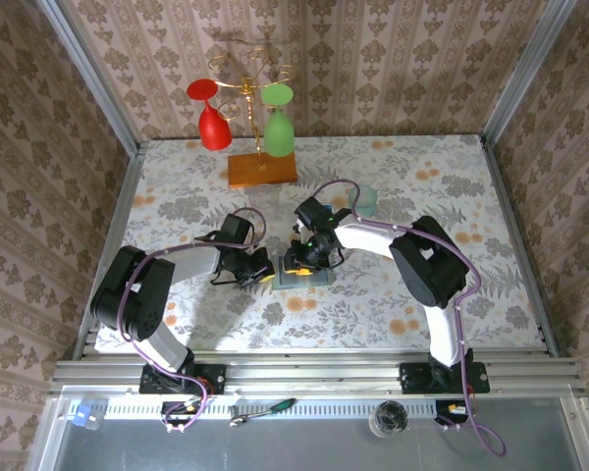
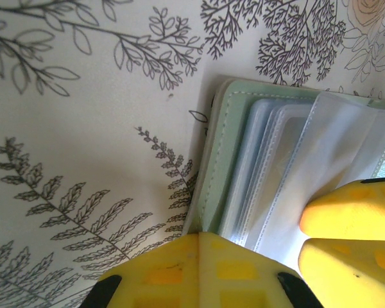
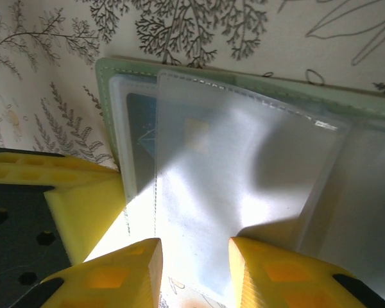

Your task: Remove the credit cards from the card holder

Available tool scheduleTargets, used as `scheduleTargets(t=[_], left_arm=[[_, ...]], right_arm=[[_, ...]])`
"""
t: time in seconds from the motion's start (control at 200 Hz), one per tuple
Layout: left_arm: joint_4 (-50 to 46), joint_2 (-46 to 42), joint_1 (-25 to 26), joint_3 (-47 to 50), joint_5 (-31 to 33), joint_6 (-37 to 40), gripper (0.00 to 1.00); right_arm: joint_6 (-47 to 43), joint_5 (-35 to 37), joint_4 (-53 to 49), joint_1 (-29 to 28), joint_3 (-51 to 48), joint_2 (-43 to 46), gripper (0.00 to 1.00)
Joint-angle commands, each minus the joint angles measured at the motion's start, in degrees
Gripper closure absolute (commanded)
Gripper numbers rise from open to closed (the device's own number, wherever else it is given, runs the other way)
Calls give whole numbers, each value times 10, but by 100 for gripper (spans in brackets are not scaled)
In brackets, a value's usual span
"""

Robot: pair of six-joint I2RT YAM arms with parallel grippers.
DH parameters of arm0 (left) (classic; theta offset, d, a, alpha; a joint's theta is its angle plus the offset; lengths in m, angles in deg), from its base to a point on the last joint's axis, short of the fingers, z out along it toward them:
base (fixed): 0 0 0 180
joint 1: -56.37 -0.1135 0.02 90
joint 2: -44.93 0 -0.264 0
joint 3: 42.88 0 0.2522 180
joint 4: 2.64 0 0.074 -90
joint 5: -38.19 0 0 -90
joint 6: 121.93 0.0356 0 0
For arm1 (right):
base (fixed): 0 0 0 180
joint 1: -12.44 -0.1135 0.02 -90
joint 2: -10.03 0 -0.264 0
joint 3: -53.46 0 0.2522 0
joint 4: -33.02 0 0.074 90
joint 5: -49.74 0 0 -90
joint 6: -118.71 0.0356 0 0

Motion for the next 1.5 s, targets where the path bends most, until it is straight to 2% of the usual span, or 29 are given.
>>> scheduleTargets(t=[0.0, 0.635, 1.08, 1.32, 1.495], left_arm=[[-15, 6, -3, 8, -1, 8, 100], [-26, 11, -5, 1, 8, 19, 100], [-29, -19, 2, -16, 16, 17, 100], [-21, -45, 4, -19, 19, 5, 90], [15, -38, 13, -23, -10, -6, 82]], right_arm=[[-19, 36, -45, -3, 12, 15, 66], [-24, 26, -52, 7, -19, 35, 67], [-13, 13, -8, 15, -45, 34, 69], [-9, 7, 1, 17, -49, 33, 70], [-10, 4, 2, 19, -51, 32, 70]])
